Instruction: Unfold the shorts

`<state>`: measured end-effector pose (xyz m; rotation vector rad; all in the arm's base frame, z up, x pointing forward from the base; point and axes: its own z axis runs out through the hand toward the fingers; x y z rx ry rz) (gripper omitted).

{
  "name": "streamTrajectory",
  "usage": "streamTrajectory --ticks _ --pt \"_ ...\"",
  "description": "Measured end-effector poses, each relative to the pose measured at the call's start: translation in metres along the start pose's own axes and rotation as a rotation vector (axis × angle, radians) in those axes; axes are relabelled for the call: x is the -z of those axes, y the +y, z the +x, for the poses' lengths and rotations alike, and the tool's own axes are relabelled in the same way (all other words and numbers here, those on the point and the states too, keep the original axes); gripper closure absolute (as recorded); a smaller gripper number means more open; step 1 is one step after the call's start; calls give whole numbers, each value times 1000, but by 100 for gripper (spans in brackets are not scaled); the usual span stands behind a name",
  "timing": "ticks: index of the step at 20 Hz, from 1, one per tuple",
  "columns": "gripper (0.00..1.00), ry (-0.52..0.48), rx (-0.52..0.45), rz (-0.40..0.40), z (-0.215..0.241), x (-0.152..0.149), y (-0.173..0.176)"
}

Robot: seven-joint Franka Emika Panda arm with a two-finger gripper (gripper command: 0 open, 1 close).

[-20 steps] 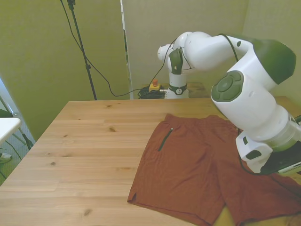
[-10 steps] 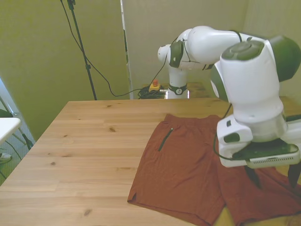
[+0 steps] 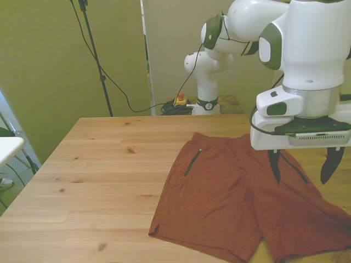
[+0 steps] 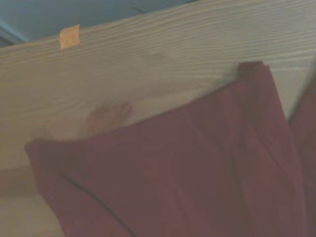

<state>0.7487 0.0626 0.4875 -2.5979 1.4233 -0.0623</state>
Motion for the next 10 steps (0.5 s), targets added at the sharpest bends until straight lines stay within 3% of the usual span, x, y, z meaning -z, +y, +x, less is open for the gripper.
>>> streamTrajectory --ticks 10 --pt "0 -24 110 -67 -54 13 55"
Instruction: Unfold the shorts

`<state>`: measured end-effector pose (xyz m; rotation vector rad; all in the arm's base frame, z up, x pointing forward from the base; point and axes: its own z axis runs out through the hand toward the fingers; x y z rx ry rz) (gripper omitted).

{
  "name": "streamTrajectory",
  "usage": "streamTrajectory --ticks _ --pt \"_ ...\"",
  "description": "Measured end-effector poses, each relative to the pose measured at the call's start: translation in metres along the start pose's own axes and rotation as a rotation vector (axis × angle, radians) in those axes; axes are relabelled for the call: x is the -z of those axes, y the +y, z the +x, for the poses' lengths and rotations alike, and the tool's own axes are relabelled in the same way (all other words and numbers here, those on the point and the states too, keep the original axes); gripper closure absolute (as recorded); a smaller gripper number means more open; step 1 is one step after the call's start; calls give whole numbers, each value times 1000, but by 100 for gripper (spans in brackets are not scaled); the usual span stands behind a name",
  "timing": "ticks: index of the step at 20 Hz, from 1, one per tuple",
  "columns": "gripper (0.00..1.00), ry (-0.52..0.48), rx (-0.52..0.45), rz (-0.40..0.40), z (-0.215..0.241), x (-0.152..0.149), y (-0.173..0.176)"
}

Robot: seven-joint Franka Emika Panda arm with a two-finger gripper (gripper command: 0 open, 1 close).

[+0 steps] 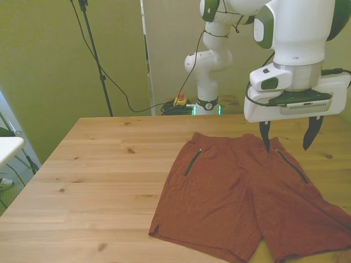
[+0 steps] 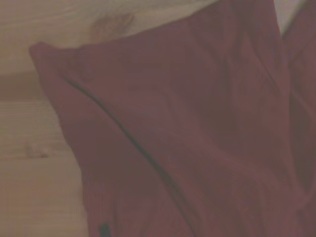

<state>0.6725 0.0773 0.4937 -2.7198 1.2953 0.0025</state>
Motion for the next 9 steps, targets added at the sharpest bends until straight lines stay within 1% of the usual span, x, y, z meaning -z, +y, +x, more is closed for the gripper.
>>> streamTrajectory --ticks 3,9 --pt "0 -27 23 -8 -30 2 18" --pt "0 -62 38 -18 -78 0 77"
